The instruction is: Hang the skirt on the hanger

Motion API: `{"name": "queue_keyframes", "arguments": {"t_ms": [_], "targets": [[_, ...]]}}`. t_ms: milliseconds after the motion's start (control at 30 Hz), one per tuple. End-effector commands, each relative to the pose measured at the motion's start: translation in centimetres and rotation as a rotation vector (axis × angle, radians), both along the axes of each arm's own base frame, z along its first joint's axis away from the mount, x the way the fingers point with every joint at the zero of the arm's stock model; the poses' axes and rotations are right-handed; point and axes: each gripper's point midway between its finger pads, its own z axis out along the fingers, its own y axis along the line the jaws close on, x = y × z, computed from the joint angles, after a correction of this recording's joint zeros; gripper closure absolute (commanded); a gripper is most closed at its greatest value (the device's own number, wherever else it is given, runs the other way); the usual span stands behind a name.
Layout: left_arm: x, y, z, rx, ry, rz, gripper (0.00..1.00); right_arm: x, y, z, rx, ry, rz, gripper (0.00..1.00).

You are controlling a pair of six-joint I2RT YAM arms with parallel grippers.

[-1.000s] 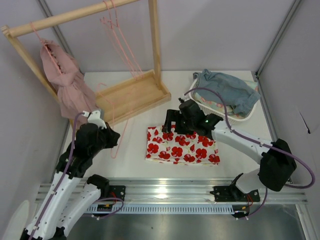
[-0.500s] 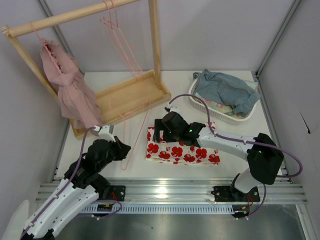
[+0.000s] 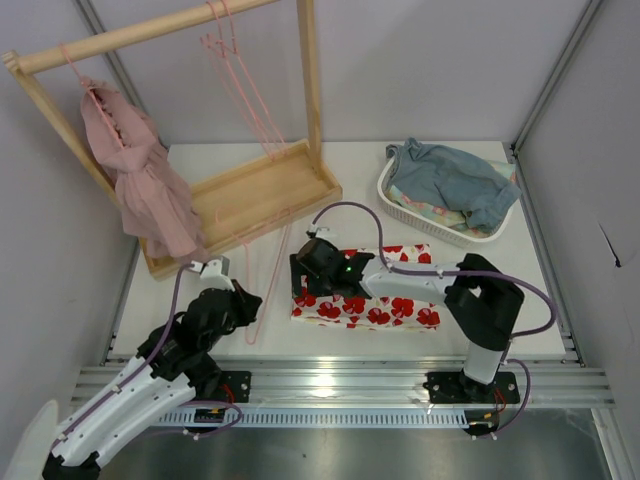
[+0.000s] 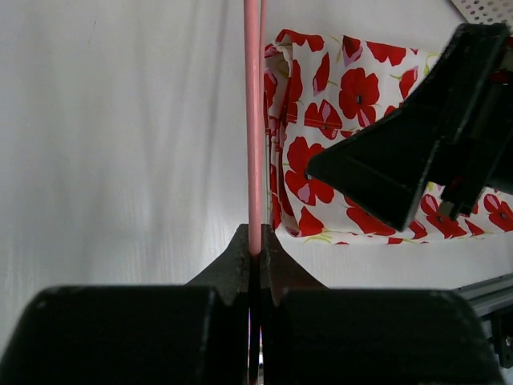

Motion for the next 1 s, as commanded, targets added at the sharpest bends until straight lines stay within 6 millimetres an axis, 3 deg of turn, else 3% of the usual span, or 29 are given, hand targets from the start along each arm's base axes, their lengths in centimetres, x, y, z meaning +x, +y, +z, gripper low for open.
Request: {"name": "queue_keyframes", "arguments": {"t_ms": [0,133,567,767,967], "targets": [[0.8,0.4,1.2,-0.026,-0.042,0.063,1.0,1.3,1.8,1.0,0.004,-0.034,-0.033,0.09],[0.7,0.7,1.4,-0.036,-0.035,0.084,1.0,1.2,2.5,-0.4,-0.027,-0.009,-0.032,0.09],[0.3,0.7,2.0,-0.077,-0.049,0.082,1.0,1.5,1.4,-3.5,-0.33,-0.031,-0.106,0.16],[0.4,0.2,2.3,-0.075,-0.064,0.055,1.0,1.7,0.5,-4.9,-0.425,-0.043,-0.133,0.28],[0.4,0.0,1.9,-0.054,-0.057,0.047,1.0,1.7,-0.3,-6.9,-0.492,-0.036,-0.13,0.48]]}}
